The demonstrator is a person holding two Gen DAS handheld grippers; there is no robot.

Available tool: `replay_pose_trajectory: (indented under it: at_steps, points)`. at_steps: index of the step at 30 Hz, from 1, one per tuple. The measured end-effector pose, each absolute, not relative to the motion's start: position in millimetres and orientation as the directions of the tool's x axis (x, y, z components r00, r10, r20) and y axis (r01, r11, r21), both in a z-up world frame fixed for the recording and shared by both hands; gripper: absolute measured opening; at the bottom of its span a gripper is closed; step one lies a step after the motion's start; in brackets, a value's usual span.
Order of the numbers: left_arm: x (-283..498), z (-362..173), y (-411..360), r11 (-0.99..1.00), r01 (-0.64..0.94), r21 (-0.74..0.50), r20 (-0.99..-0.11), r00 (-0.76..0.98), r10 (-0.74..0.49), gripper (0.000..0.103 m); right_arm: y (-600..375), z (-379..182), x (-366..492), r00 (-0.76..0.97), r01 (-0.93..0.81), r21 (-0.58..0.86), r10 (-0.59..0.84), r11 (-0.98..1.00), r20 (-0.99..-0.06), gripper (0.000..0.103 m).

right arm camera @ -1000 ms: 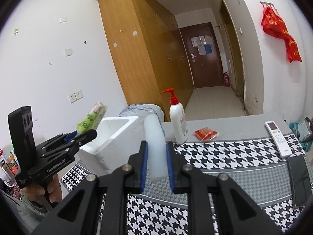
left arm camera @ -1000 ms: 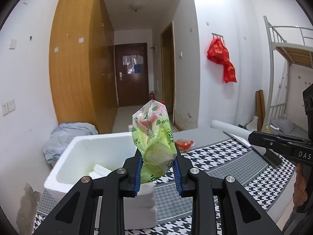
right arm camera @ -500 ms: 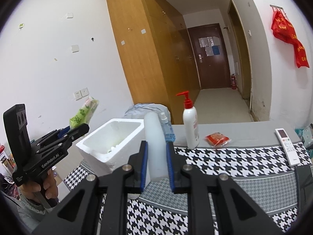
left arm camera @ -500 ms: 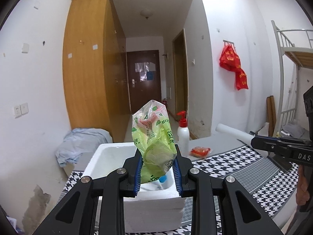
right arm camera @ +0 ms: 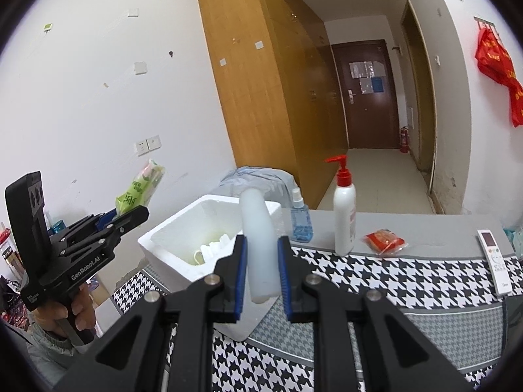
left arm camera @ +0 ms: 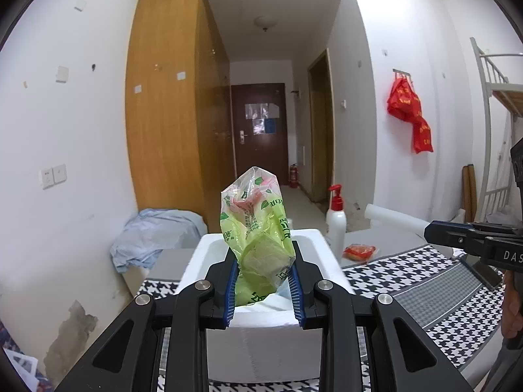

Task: Organize soft objects
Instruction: 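Lift and carry the snack packet and foam tube toward the white foam box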

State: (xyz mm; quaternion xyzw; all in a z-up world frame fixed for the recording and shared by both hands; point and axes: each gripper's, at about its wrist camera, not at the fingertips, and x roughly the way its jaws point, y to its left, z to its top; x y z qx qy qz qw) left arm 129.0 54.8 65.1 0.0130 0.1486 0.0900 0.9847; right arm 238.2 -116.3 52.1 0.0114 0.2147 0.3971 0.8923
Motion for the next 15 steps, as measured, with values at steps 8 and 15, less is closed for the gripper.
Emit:
replay_pose_trajectory:
  at_steps: [8,15]
  points:
    - [121,65,69,0.976,-0.213,0.052,-0.287,0.933,0.219,0.029,-96,53,240,0.568,-0.723,0.186,0.726,0.665,-0.388,0.022]
    - [116,64,75,0.968,-0.243,0.062,-0.286,0.925,0.250,0.029,-74,55,238,0.544,-0.750,0.157,0.734,0.642,-0.406,0.022]
